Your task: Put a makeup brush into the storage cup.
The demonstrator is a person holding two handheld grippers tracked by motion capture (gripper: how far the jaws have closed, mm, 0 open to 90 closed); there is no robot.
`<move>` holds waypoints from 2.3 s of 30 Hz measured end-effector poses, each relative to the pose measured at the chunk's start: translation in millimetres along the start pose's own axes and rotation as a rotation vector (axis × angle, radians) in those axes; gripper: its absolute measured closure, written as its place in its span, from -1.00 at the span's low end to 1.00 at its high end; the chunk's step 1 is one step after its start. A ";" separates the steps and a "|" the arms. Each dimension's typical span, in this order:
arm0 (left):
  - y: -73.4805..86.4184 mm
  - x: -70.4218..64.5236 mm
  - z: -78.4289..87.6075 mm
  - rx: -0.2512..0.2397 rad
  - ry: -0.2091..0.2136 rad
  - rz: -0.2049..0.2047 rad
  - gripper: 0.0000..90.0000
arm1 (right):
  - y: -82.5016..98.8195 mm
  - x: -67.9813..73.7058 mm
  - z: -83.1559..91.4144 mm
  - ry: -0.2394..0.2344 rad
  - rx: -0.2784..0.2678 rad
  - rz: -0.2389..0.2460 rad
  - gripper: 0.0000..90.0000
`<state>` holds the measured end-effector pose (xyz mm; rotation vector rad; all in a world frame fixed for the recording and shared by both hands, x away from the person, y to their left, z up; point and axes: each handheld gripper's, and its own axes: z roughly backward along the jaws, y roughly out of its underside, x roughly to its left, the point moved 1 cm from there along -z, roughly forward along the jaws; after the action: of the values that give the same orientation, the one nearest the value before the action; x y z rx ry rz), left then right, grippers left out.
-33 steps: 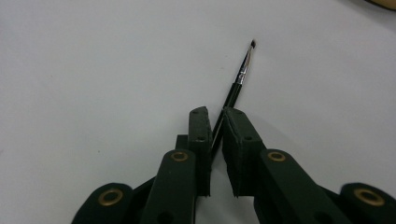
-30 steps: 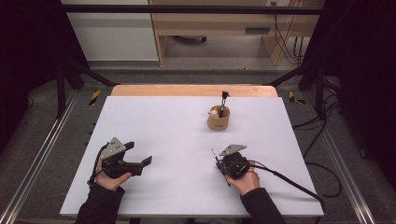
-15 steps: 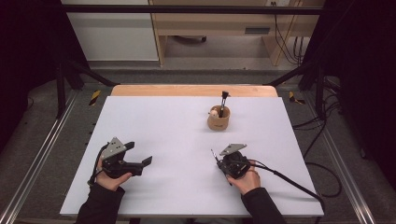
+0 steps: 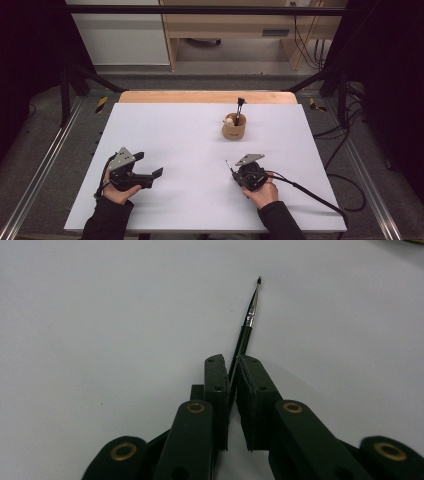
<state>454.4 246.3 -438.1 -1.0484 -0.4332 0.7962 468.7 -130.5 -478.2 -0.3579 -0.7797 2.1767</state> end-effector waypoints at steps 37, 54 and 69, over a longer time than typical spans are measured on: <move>0.1 -0.2 -0.3 0.000 0.001 0.000 -0.85 | -1.4 -6.5 0.4 -0.043 0.009 0.046 0.91; -0.1 0.4 -0.6 0.004 0.005 0.006 -0.85 | -11.0 -11.6 17.4 -0.030 -0.024 0.025 0.45; 0.0 1.1 -0.5 0.005 0.009 0.009 -0.85 | -42.0 -12.0 22.2 -0.024 0.108 0.049 0.25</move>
<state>455.5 246.8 -438.3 -1.0490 -0.4189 0.8002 490.3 -127.5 -434.3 -0.2994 -0.6700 2.2624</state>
